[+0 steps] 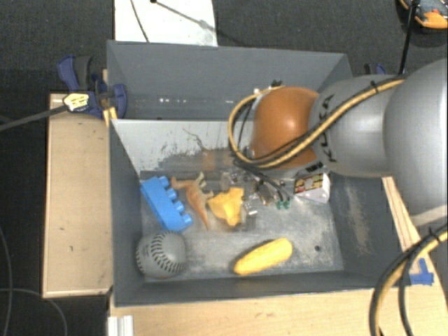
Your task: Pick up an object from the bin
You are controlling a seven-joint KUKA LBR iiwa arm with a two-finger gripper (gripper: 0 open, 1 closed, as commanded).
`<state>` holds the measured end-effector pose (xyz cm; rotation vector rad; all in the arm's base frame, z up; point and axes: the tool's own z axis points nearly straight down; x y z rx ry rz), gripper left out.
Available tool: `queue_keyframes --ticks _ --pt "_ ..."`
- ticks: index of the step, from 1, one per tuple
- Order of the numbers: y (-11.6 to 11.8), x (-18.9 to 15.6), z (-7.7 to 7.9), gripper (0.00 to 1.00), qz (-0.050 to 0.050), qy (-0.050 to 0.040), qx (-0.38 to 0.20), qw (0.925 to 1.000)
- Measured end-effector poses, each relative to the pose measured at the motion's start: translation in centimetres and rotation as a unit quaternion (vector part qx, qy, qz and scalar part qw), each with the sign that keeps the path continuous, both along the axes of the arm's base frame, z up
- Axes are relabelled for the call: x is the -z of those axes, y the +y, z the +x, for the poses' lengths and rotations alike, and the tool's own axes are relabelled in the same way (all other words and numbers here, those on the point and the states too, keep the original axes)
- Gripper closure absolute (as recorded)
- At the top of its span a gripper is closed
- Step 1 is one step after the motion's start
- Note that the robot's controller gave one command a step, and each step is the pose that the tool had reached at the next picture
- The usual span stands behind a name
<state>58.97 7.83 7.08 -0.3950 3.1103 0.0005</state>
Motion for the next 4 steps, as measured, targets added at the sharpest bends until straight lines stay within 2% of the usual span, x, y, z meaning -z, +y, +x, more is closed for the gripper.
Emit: queue_keyframes --ticks 1,4 --pt "1.76 -0.09 -0.56 1.0 0.0 0.0031 0.024 0.9997" --pt "1.74 -0.95 -0.66 1.0 0.0 0.0033 0.025 0.9997"
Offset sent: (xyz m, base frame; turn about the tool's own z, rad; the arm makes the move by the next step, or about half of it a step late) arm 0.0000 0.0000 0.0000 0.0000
